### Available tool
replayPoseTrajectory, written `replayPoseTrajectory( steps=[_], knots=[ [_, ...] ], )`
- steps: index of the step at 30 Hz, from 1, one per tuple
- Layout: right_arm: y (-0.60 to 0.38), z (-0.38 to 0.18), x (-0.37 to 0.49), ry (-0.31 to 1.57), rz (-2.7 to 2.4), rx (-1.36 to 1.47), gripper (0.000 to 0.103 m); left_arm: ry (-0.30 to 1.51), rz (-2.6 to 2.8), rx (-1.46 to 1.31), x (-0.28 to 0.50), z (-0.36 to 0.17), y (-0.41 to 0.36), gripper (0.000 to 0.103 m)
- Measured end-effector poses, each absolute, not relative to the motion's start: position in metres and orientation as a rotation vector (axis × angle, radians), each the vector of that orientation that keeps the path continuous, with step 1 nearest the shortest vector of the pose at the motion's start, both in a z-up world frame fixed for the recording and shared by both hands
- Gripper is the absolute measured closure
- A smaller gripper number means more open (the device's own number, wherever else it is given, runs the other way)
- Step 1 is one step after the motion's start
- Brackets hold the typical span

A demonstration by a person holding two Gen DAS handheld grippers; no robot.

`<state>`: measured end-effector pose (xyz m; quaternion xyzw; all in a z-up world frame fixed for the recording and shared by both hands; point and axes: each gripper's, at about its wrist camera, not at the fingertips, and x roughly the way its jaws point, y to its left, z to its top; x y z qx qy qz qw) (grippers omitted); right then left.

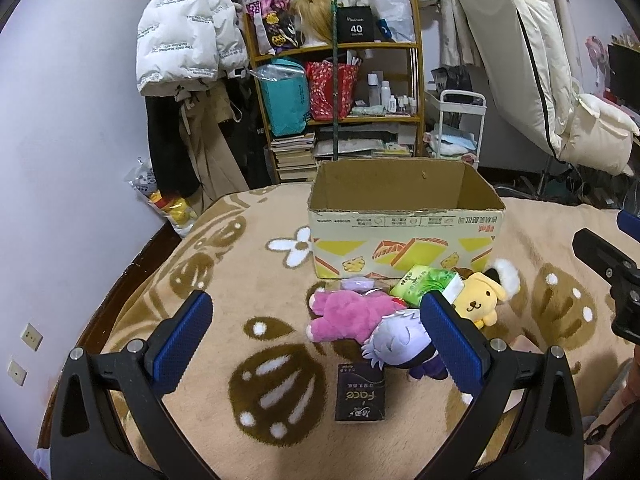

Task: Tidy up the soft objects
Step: 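Grasp the black Face tissue pack with the left tool while the right tool grasps the pink square plush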

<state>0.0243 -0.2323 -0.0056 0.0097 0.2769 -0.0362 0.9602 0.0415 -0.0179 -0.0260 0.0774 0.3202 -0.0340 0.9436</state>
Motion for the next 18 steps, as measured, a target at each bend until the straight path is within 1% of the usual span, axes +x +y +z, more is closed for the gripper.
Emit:
replayPoseTrajectory(
  steps=[8, 18],
  knots=[
    [-0.236, -0.013, 0.034, 0.610, -0.078, 0.039, 0.000, 0.696, -0.090, 0.166, 0.056, -0.038, -0.028, 0.001],
    [-0.234, -0.036, 0.057, 0.762, -0.051, 0.043, 0.000, 0.818, -0.116, 0.161, 0.074, -0.064, -0.035, 0.001]
  ],
)
